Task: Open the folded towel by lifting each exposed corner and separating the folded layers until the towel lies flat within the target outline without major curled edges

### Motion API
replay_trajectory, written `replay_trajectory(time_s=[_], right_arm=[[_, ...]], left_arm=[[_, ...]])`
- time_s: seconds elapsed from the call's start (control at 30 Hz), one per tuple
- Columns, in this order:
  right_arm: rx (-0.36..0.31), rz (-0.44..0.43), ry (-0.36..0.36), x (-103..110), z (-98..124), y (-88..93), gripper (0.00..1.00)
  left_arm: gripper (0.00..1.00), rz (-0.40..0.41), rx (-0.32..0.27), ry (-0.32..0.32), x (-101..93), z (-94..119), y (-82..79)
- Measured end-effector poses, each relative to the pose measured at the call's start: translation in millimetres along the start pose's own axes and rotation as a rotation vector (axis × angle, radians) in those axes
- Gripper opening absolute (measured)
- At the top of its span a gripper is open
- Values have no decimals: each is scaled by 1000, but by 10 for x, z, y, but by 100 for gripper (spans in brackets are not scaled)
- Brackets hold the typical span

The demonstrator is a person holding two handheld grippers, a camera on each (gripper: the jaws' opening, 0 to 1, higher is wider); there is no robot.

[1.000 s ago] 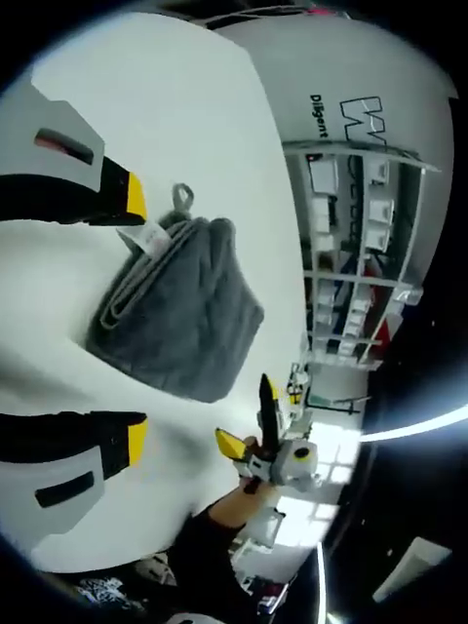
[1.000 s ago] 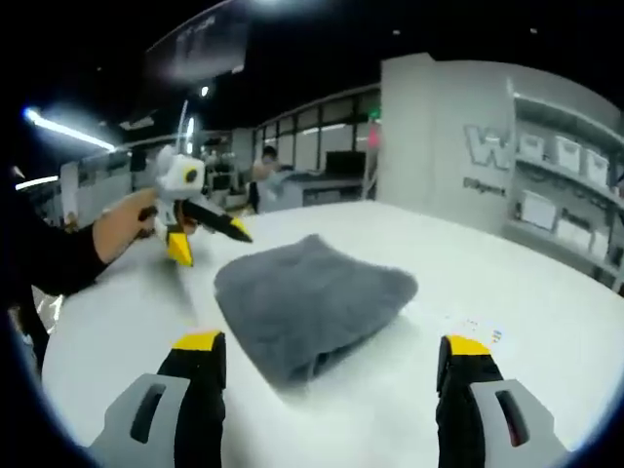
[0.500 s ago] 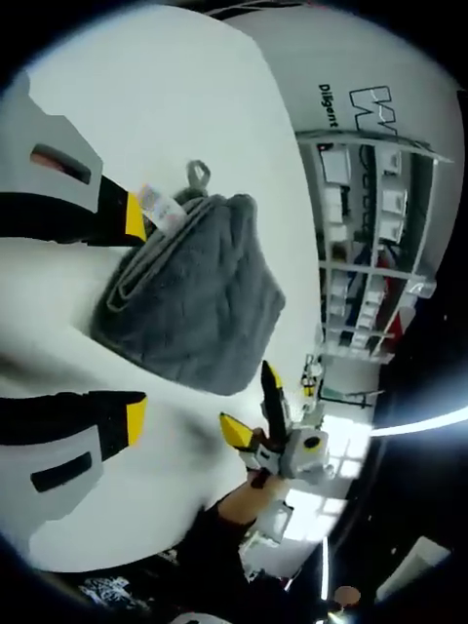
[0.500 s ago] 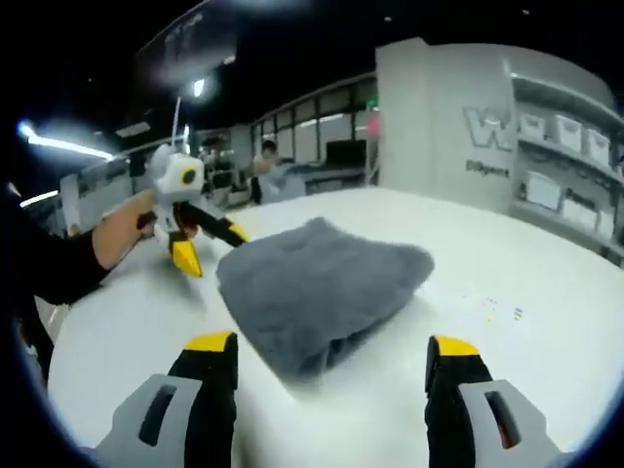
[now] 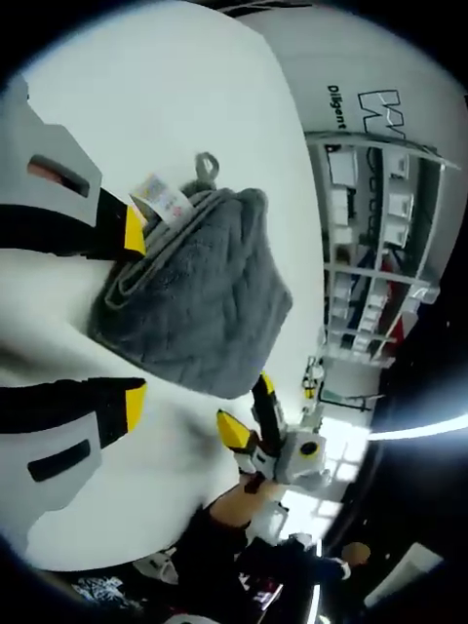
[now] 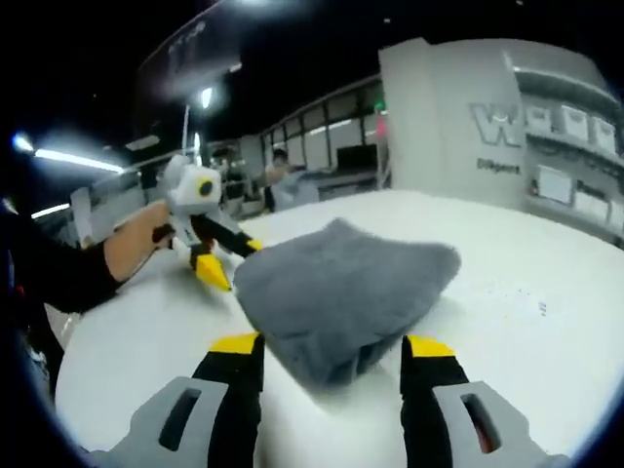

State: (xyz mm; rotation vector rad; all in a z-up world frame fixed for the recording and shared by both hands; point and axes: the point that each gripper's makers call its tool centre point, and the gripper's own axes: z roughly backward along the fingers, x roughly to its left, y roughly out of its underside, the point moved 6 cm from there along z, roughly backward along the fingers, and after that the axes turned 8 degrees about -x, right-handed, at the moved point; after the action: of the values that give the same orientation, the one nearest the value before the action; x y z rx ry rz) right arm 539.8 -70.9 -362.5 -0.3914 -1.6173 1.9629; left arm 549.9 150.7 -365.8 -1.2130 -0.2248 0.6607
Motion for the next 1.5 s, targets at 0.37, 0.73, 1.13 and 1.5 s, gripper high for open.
replay_trajectory(time_s=[0.37,0.73,1.13,1.5], right_arm=[[-11,-6,-25,46,-42,40,29],[-9,-20,-17,-28,-19,27,15],[4,-51,-27,-59,44,33,7],[9,-48,-18,42,128,28,5]], left_arm=[[37,2,-3,-25,94,-16,6],[24,-10,-20,-10,87,-36,6],[19,72,-70,57,55,-40,48],[12,61,-63,37,-120,-43,72]])
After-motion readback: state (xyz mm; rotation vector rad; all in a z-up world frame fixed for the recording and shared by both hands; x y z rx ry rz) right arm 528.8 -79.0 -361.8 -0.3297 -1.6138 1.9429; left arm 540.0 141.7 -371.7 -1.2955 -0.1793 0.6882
